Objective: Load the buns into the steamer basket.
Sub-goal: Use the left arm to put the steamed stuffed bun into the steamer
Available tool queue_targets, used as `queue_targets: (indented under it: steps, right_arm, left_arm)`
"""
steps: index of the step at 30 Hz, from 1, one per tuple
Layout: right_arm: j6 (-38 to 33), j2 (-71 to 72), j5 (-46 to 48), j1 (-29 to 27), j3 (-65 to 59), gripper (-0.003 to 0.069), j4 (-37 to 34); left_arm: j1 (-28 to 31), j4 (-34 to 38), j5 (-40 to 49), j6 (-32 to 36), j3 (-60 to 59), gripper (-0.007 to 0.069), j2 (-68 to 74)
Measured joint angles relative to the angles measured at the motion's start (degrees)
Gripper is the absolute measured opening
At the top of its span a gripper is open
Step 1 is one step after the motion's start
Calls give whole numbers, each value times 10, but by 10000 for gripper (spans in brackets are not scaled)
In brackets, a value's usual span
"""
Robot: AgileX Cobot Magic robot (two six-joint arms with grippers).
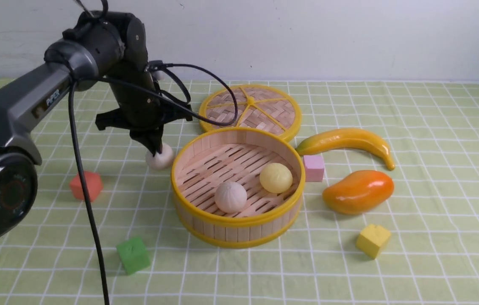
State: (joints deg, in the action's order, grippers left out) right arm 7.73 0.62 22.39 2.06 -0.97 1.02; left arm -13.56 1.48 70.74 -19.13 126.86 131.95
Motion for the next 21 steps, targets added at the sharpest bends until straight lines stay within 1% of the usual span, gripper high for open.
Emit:
queue_targets:
  steps: [6, 12, 16, 18, 20, 21]
  right_arm:
    - [0, 0, 0, 0, 0, 239, -1]
    - [0, 0, 0, 0, 0, 239, 0]
    - [0, 0, 0, 0, 0, 239, 0]
    - [0, 0, 0, 0, 0, 239, 0]
    - [0, 0, 0, 0, 0, 239, 0]
    - [0, 0, 0, 0, 0, 239, 0]
  left_arm:
    - [0, 3, 1, -1, 0, -13, -45]
    - [-13, 40, 1, -2, 0, -13, -72]
    - [-61, 47, 1, -2, 0, -13, -73]
    - [-93, 35, 1, -3, 0, -13, -67]
    - [-101, 29, 1, -6, 0, -13, -64]
    - [-112, 13, 1, -21, 0, -13, -50]
